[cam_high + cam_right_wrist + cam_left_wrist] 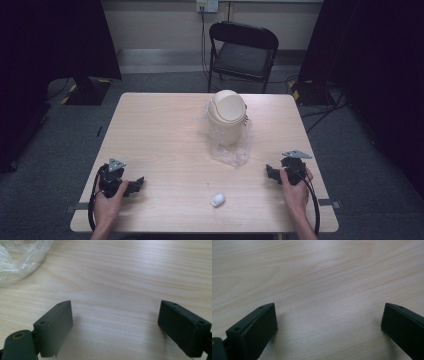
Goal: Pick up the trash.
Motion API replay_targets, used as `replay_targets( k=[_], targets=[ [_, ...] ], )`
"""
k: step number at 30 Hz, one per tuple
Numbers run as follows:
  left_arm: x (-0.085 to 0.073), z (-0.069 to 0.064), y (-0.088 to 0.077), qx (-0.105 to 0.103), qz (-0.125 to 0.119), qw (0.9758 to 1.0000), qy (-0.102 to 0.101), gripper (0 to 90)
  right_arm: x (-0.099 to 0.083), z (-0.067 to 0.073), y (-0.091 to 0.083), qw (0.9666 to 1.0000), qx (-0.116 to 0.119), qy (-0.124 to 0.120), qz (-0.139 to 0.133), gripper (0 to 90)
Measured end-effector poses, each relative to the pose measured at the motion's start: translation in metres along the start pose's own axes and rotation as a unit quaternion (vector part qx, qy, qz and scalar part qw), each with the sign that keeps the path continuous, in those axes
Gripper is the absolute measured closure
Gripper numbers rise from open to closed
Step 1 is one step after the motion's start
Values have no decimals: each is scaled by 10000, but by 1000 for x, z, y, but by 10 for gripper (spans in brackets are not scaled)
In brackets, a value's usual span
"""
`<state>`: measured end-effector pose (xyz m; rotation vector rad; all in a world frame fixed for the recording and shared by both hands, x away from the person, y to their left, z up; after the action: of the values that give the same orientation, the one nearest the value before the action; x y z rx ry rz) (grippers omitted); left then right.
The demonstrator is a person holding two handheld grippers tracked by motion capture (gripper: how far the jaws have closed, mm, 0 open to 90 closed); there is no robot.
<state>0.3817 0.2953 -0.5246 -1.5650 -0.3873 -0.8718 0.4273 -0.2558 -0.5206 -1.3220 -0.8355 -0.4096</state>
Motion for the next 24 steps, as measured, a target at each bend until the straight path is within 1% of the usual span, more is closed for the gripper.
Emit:
replay_targets(
  k=[4, 8, 10, 14, 16, 18, 19, 20, 21, 22, 24],
  targets=[
    [0, 0, 1, 2, -4, 10000, 8, 0, 0, 0, 0, 10000, 8, -12, 4, 119],
    [2, 1, 2, -9, 15, 10000, 21, 0, 1, -2, -2, 10000, 24, 4, 63, 149],
    [2, 1, 2, -8, 16, 10000, 26, 0, 1, -4, -3, 10000, 60, 30, 74, 153],
    [2, 1, 2, -10, 16, 10000, 24, 0, 2, -4, -5, 9998, 163, -50, 125, 161],
    [1, 1, 1, -10, 13, 10000, 26, 0, 3, -2, -7, 9997, 208, -72, 69, 161],
    [1, 2, 1, -13, 11, 10000, 35, 0, 7, 2, -13, 9994, 339, -39, -30, 161],
    [1, 1, 1, -14, 10, 10000, 34, 0, 7, 2, -13, 9994, 339, -39, -30, 161],
    [1, 2, 1, -14, 11, 10000, 35, 0, 9, 4, -15, 9992, 388, -47, -80, 161],
    [1, 2, 1, -13, 9, 10000, 34, 0, 12, 8, -17, 9989, 453, -95, -108, 165],
    [1, 2, 1, -13, 9, 10000, 34, 0, 12, 8, -17, 9989, 453, -95, -108, 165],
    [1, 2, 1, -14, 10, 10000, 34, 0, 16, 14, -16, 9981, 557, -220, -131, 167]
  ],
)
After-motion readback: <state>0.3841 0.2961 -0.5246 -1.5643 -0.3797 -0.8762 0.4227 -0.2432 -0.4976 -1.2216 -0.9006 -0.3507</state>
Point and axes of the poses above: each handheld gripper's, and its own axes: y roughly forward along the jaws, x roughly out of its top, z roughly to its left, the point moved 3 cm from there along y, roughly forward along the jaws, and after that the axes turned 3 degrees about x, right-handed, at the moved point
